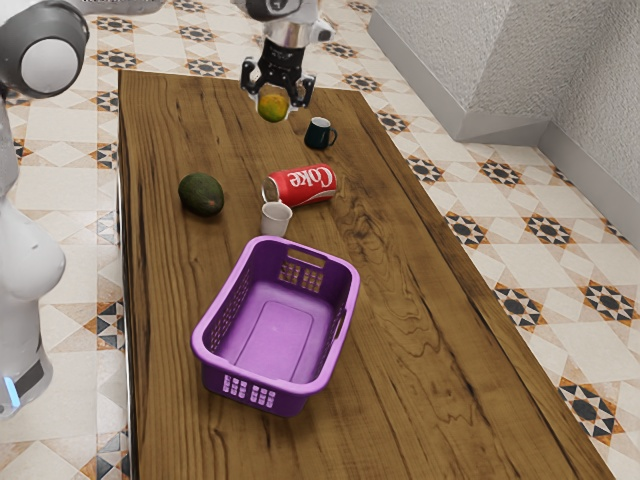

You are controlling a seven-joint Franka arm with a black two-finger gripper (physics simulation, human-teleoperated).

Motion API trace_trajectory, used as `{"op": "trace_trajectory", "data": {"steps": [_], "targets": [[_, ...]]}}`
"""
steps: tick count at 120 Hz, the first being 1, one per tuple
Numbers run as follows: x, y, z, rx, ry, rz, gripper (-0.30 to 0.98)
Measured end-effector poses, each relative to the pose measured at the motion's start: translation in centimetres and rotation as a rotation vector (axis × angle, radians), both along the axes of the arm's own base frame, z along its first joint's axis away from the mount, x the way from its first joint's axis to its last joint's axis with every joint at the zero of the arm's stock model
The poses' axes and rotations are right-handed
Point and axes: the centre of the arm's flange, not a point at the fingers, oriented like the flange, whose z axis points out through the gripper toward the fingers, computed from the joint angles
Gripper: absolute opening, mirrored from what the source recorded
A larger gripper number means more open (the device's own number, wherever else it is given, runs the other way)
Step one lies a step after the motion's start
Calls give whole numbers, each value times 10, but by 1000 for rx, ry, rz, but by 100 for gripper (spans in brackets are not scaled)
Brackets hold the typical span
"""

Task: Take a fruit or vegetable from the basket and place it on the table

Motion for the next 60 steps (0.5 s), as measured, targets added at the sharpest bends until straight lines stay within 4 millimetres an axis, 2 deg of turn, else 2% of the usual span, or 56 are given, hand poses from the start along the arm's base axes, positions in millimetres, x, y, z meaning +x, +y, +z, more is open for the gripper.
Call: {"op": "trace_trajectory", "data": {"steps": [6, 14, 18, 27, 46, 53, 60], "targets": [[4, 13, -11, -6, -12, -19, 28], [4, 28, -15, 0, -33, -39, 29], [2, 35, -15, 4, -43, -47, 39], [-3, 48, -14, 13, -63, -62, 51], [-18, 75, -12, 34, -81, -81, 63], [-27, 82, -1, 45, -100, -79, 65], [-36, 77, 41, 76, -165, -82, 66]]}}
